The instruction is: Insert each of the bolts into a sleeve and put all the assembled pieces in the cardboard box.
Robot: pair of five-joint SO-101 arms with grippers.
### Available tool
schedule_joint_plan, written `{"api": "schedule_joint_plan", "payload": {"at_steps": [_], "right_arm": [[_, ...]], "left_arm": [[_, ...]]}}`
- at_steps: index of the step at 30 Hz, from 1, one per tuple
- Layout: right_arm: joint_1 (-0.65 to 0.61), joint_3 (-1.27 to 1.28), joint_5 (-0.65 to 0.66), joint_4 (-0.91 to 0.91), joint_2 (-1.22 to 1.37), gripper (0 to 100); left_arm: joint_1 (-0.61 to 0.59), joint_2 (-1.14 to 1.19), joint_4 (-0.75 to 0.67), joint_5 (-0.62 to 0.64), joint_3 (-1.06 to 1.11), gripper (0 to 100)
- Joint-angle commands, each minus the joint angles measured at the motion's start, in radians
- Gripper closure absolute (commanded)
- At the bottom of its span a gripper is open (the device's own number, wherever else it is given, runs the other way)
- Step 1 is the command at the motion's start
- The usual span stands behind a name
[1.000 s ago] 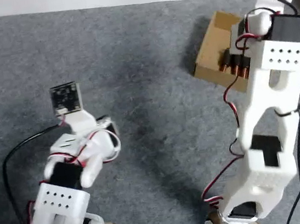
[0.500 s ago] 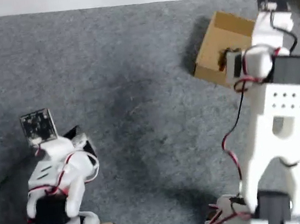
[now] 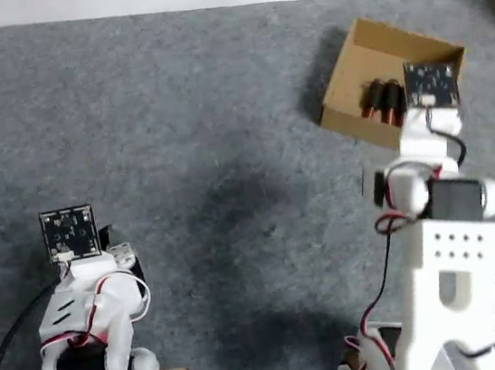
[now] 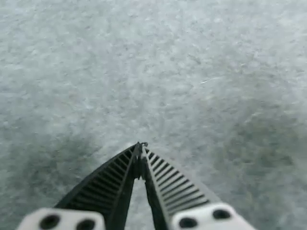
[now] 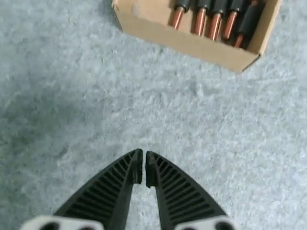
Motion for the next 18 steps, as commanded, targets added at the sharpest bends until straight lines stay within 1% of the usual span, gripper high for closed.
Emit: {"api": "schedule_joint_plan", "payload": {"at_steps": [1,4,6,10,15,18], "right_arm": [[-0.005,0.061,0.008,-0.033,-0.105,99.3],[-0.001,0.139,0.014,-0.082,-0.174,99.3],[-0.001,0.191,0.014,-0.094,-0.213,99.3],[-0.005,0.295,0.015,-0.139,-0.275,99.3],[-0.005,0.495,0.089,-0.231,-0.381,99.3],[-0.002,0.604,0.089,-0.262,-0.473,99.3]], "left_arm": [[-0.033,-0.039,0.021,-0.041,0.018,99],[-0.028,-0.058,0.100,-0.066,0.021,99],[-0.031,-0.058,0.123,-0.068,0.024,99],[-0.033,-0.058,0.129,-0.069,0.030,99],[-0.048,-0.058,0.129,-0.074,0.031,99],[-0.096,-0.058,0.123,-0.129,0.036,99]]}}
